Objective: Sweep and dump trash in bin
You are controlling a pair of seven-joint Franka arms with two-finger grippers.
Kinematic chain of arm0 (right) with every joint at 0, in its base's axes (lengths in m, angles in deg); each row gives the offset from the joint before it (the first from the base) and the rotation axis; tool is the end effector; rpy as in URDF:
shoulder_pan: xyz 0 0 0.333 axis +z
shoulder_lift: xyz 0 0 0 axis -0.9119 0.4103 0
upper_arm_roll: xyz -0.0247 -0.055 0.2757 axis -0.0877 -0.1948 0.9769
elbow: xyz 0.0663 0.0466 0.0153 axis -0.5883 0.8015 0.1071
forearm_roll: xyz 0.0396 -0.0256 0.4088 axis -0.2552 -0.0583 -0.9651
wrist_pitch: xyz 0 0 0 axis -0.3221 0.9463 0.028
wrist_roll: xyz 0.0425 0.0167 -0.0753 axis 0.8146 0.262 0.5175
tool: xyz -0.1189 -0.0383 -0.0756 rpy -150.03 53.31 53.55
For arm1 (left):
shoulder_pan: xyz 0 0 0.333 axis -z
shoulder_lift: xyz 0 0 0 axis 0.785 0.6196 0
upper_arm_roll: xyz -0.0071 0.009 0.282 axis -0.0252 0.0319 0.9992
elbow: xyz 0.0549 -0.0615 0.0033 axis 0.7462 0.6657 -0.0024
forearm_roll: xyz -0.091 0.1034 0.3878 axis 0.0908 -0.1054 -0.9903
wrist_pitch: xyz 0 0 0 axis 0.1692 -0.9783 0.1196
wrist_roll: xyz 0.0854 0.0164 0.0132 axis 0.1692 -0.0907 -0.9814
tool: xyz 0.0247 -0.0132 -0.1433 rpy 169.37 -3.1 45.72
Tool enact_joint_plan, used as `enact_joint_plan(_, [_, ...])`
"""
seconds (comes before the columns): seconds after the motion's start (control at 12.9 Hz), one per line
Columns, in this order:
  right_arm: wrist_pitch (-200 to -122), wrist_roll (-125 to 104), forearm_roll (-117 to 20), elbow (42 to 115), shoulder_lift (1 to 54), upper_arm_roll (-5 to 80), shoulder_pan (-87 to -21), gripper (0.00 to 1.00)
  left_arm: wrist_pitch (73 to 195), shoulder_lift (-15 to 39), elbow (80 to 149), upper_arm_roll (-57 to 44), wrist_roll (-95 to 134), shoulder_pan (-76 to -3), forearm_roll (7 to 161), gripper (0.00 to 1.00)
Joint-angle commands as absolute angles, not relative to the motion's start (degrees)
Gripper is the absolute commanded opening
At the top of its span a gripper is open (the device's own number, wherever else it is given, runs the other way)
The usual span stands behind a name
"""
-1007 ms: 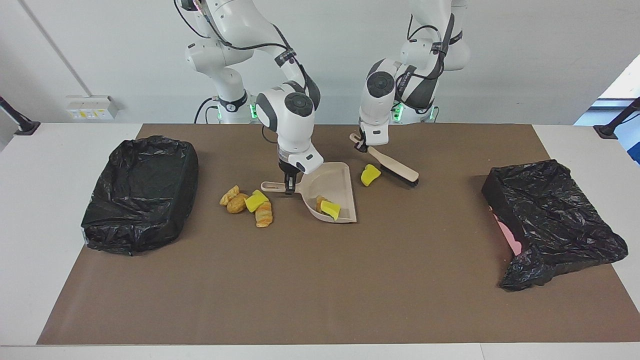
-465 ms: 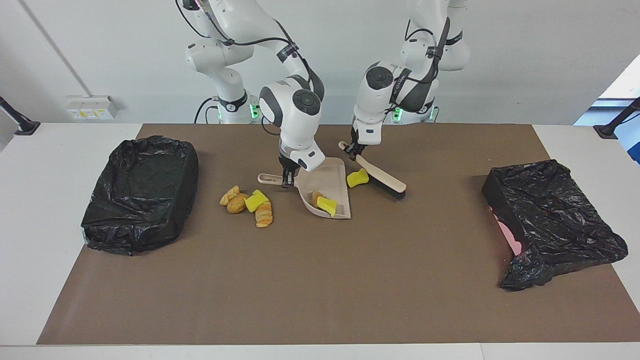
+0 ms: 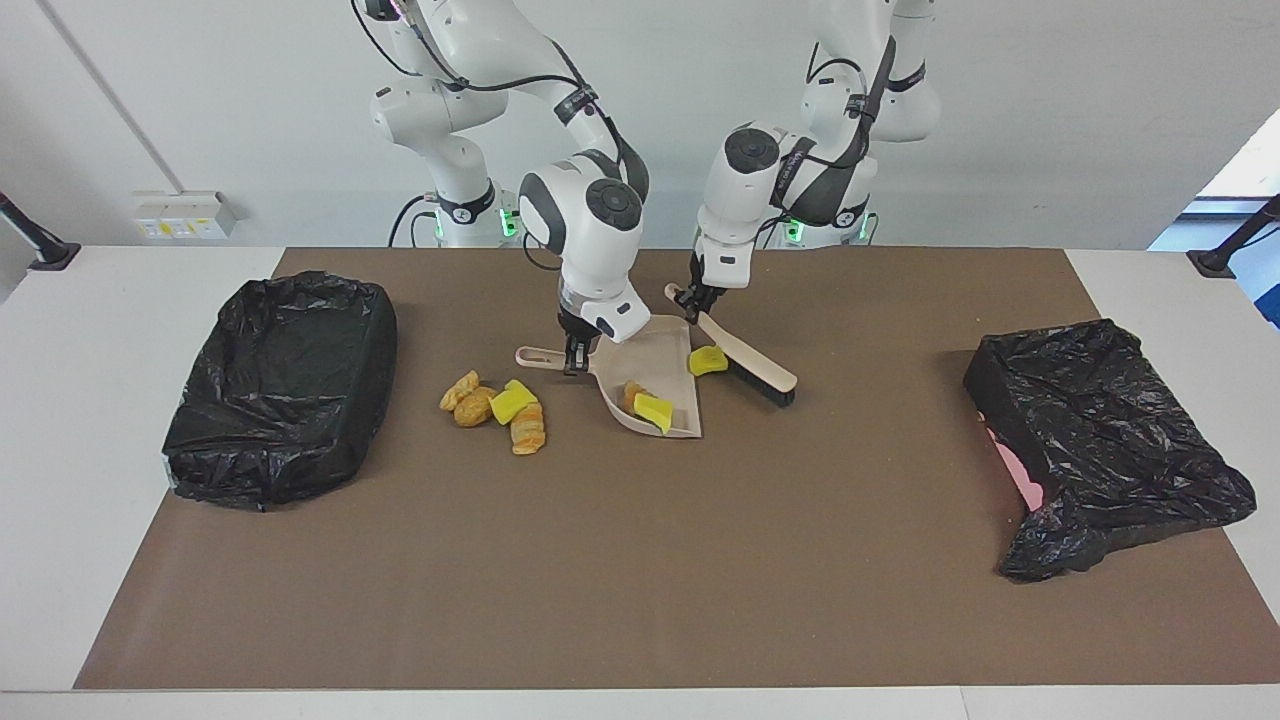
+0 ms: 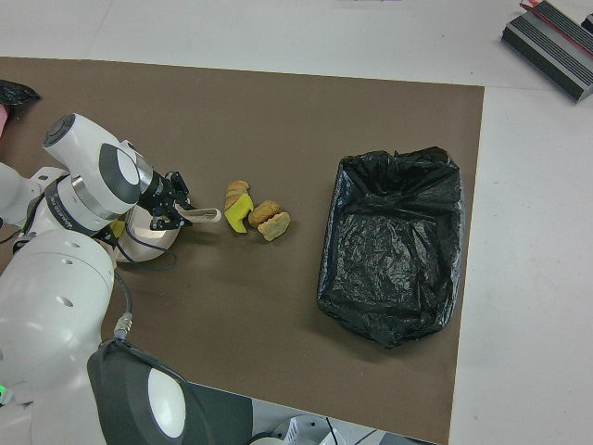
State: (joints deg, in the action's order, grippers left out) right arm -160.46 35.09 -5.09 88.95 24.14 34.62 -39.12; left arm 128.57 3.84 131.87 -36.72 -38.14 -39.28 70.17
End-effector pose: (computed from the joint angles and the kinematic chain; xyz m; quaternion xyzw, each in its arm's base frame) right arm 0.5079 0.2838 0.2707 0.6931 0.7116 -0.0899 0.0722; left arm 0.3851 -0.4087 0.2979 0.9483 0.3016 -0.0491 0.0859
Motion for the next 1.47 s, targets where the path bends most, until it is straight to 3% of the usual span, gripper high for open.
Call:
enact_joint_plan(0.0, [-159.39,33.58,-3.6,88.59,23.94,35.0,-39.32,0.0,128.38,8.65,123.99,-36.15,-36.45,-39.41,72.38,0.0])
enact_joint_plan(0.54, [-159.48,33.49,-3.6,88.59,23.94,35.0,-39.32,0.0,124.35,7.6,120.81,-35.89,-33.48,-42.66,72.38,0.0])
enact_joint_plan(1.24, [-159.3,30.15,-6.05,88.67,22.8,35.09,-40.37,0.0,103.0,5.58,121.86,-35.01,6.84,-50.47,70.45,0.0])
enact_joint_plan(1.39, [-158.96,27.61,-9.13,89.37,22.45,35.0,-40.64,0.0,103.23,5.75,123.26,-35.1,11.52,-50.84,70.36,0.0])
